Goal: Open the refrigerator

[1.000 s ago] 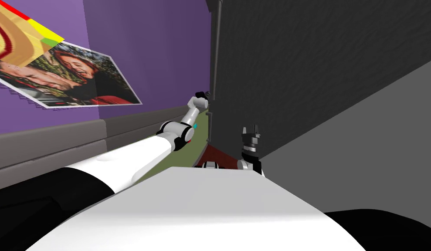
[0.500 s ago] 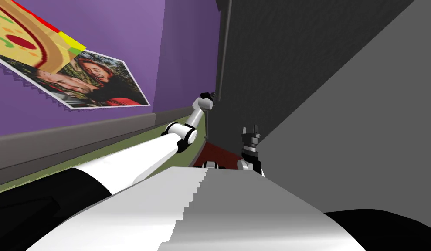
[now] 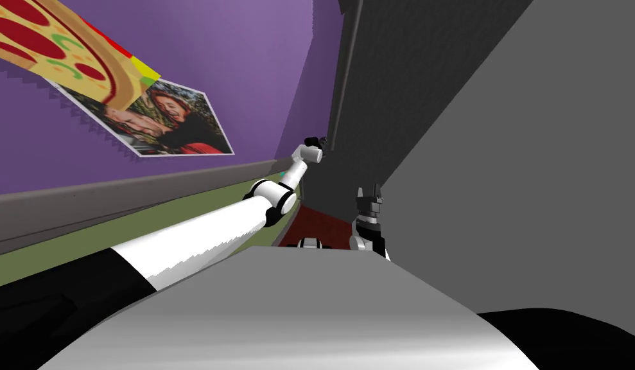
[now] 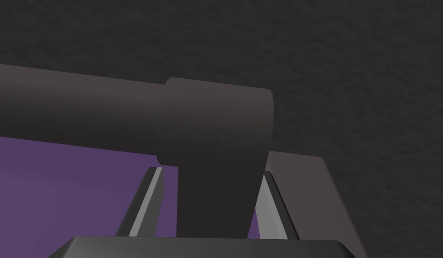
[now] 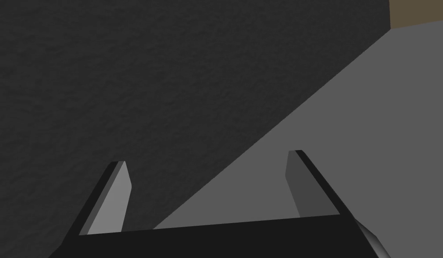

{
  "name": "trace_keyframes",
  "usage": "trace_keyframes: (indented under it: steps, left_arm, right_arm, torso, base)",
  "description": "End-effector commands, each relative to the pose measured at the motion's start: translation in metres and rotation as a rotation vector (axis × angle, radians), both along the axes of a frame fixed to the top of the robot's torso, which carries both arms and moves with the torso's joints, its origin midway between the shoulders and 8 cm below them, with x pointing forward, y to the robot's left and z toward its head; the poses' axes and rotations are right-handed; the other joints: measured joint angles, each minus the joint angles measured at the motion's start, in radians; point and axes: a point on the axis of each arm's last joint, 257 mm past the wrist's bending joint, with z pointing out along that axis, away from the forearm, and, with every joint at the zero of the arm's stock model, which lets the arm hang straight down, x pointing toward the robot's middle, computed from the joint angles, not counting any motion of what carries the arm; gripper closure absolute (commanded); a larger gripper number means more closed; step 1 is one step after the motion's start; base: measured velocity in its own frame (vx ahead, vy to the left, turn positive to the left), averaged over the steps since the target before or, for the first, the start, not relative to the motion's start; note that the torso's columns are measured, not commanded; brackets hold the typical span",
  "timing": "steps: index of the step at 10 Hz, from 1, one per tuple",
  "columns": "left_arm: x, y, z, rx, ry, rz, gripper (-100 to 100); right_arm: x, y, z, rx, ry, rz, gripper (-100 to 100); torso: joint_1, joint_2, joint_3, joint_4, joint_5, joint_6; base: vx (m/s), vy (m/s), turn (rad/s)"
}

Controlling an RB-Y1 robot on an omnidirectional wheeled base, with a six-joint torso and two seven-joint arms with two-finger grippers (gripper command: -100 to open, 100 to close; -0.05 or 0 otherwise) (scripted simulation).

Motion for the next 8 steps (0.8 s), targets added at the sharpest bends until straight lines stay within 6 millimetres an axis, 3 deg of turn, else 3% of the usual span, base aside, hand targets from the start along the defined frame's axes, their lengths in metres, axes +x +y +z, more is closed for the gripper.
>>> trace_keyframes:
  steps: [1, 2, 3, 8]
  left_arm:
    - [-0.006, -0.01, -0.003, 0.001, 0.002, -0.016, 100]
    - [-0.014, -0.027, -0.007, 0.001, 0.009, -0.05, 100]
    - [-0.014, -0.027, -0.007, 0.001, 0.009, -0.05, 100]
    - [-0.034, -0.063, -0.007, 0.001, 0.011, -0.126, 100]
  right_arm:
    - [0.0, 0.0, 0.0, 0.0, 0.0, 0.0, 0]
    - [0.0, 0.0, 0.0, 0.0, 0.0, 0.0, 0]
    - [0.0, 0.0, 0.0, 0.0, 0.0, 0.0, 0]
    - [0.0, 0.0, 0.0, 0.0, 0.0, 0.0, 0]
  torso:
    - [0.001, -0.003, -0.002, 0.0, 0.001, -0.004]
    - [0.004, -0.007, -0.004, 0.0, 0.002, -0.005]
    - [-0.002, 0.0, -0.001, -0.002, -0.001, 0.003]
    - [0.006, 0.001, 0.001, -0.002, 0.001, -0.003]
  base:
    - [-0.079, -0.031, -0.024]
    - [-0.209, -0.026, -0.277]
    - [-0.228, 0.015, -0.232]
    - [-0.241, 0.019, -0.216]
